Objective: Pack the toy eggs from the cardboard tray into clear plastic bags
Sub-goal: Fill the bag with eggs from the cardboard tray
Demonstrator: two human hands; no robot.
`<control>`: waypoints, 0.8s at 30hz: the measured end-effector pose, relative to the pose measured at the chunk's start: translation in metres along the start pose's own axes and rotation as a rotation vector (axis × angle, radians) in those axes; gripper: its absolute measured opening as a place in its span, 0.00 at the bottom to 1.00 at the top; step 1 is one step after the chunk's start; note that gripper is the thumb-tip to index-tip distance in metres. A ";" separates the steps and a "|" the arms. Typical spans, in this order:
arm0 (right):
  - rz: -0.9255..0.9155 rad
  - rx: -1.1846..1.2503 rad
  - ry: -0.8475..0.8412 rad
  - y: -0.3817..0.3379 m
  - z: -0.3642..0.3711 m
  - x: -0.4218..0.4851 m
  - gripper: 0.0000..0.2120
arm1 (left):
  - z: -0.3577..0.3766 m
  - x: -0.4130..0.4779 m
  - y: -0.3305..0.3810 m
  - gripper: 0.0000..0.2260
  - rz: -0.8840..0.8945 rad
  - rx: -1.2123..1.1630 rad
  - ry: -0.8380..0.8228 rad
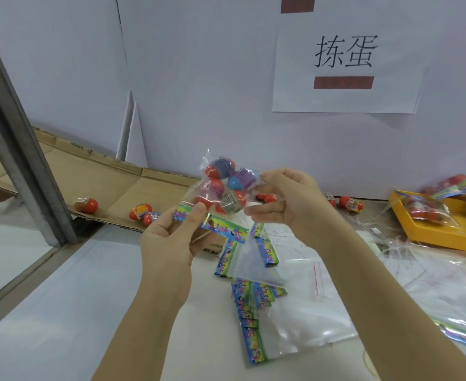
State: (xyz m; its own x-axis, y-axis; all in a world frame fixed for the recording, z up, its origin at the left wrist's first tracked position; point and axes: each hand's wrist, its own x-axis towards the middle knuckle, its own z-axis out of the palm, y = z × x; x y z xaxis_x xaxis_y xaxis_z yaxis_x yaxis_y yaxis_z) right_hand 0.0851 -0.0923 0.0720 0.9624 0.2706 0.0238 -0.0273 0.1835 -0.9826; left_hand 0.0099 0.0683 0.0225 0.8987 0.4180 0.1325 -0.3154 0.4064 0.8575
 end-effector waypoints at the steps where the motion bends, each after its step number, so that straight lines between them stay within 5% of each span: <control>1: 0.013 -0.081 -0.010 -0.001 -0.003 0.001 0.07 | -0.001 0.000 0.002 0.04 0.006 -0.008 -0.008; 4: -0.049 -0.229 0.002 -0.003 -0.013 0.004 0.13 | -0.003 0.002 0.008 0.05 0.006 -0.026 -0.115; 7: -0.031 -0.285 -0.159 0.000 -0.010 -0.001 0.26 | -0.002 0.001 0.010 0.07 -0.011 0.001 -0.145; 11: 0.008 -0.405 -0.104 0.014 0.000 0.003 0.13 | -0.001 0.001 0.010 0.08 -0.036 -0.045 -0.132; 20: -0.063 -0.280 -0.114 0.024 0.007 0.005 0.07 | -0.007 0.006 0.012 0.18 -0.046 0.010 -0.076; 24: -0.105 -0.250 -0.071 0.022 0.004 0.006 0.06 | -0.008 0.007 0.009 0.14 -0.011 0.067 -0.036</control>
State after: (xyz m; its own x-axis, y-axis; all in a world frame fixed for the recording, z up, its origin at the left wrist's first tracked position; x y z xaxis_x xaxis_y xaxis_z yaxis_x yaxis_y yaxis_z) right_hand 0.0889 -0.0834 0.0511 0.9348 0.3297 0.1321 0.1475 -0.0220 -0.9888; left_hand 0.0109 0.0812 0.0267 0.9128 0.3837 0.1396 -0.2853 0.3549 0.8903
